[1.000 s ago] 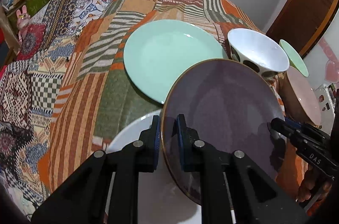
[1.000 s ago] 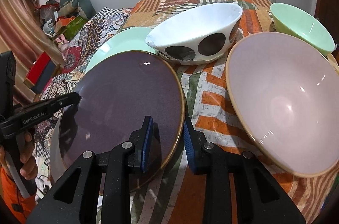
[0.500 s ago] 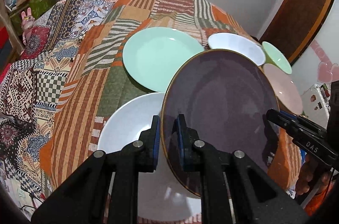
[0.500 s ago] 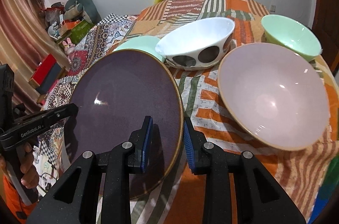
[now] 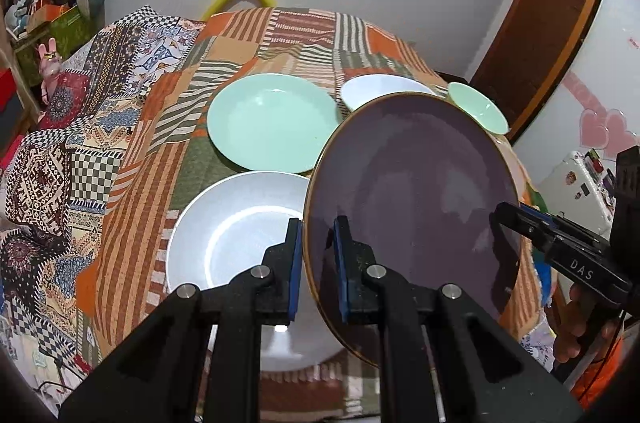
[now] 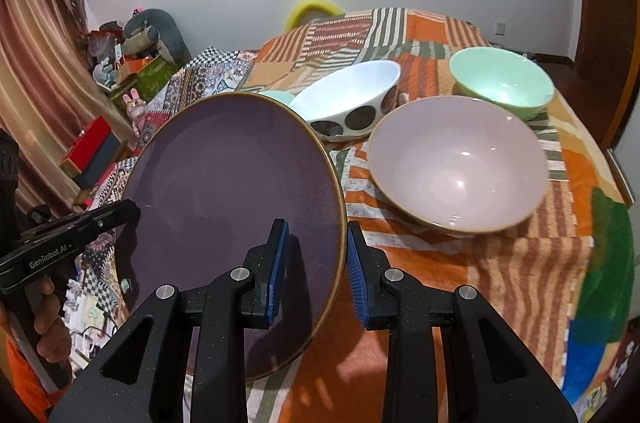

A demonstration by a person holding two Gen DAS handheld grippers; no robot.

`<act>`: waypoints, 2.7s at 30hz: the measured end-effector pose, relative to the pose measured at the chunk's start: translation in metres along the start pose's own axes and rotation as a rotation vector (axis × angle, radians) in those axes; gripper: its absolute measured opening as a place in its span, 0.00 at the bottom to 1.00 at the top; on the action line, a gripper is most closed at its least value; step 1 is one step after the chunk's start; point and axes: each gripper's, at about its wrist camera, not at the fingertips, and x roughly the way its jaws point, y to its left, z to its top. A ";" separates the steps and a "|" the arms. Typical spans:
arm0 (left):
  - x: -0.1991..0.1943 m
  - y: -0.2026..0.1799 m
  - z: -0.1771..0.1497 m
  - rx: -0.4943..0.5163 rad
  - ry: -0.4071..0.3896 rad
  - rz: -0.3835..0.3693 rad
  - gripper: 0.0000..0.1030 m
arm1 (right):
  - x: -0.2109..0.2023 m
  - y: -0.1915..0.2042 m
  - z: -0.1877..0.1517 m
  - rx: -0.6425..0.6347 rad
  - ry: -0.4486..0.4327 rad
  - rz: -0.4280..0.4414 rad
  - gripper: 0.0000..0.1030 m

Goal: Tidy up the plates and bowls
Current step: 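Lift the purple plate off the white plate and carry it with both tools, then lower the purple plate onto the bedspread and open both tools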

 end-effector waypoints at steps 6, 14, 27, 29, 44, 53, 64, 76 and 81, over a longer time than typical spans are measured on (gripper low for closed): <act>-0.011 -0.020 -0.009 0.022 0.000 -0.001 0.14 | -0.017 -0.008 -0.009 0.014 -0.026 -0.005 0.25; -0.011 -0.043 -0.023 0.057 0.035 -0.014 0.14 | -0.032 -0.021 -0.024 0.039 -0.038 -0.022 0.25; 0.015 -0.067 -0.049 0.100 0.145 -0.021 0.14 | -0.029 -0.051 -0.059 0.095 0.031 -0.058 0.26; 0.022 -0.068 -0.052 0.102 0.167 -0.019 0.14 | -0.027 -0.055 -0.063 0.102 0.043 -0.063 0.26; 0.073 -0.084 -0.056 0.122 0.292 -0.016 0.14 | -0.018 -0.081 -0.076 0.155 0.103 -0.102 0.26; 0.099 -0.082 -0.053 0.084 0.341 -0.033 0.14 | -0.010 -0.089 -0.075 0.169 0.121 -0.125 0.26; 0.100 -0.077 -0.049 0.053 0.345 -0.064 0.14 | -0.010 -0.092 -0.077 0.151 0.126 -0.140 0.28; 0.028 -0.072 -0.030 0.098 0.140 0.001 0.19 | -0.046 -0.086 -0.067 0.137 0.061 -0.154 0.32; -0.014 -0.058 -0.018 0.075 0.028 0.028 0.31 | -0.063 -0.060 -0.055 0.074 -0.014 -0.131 0.47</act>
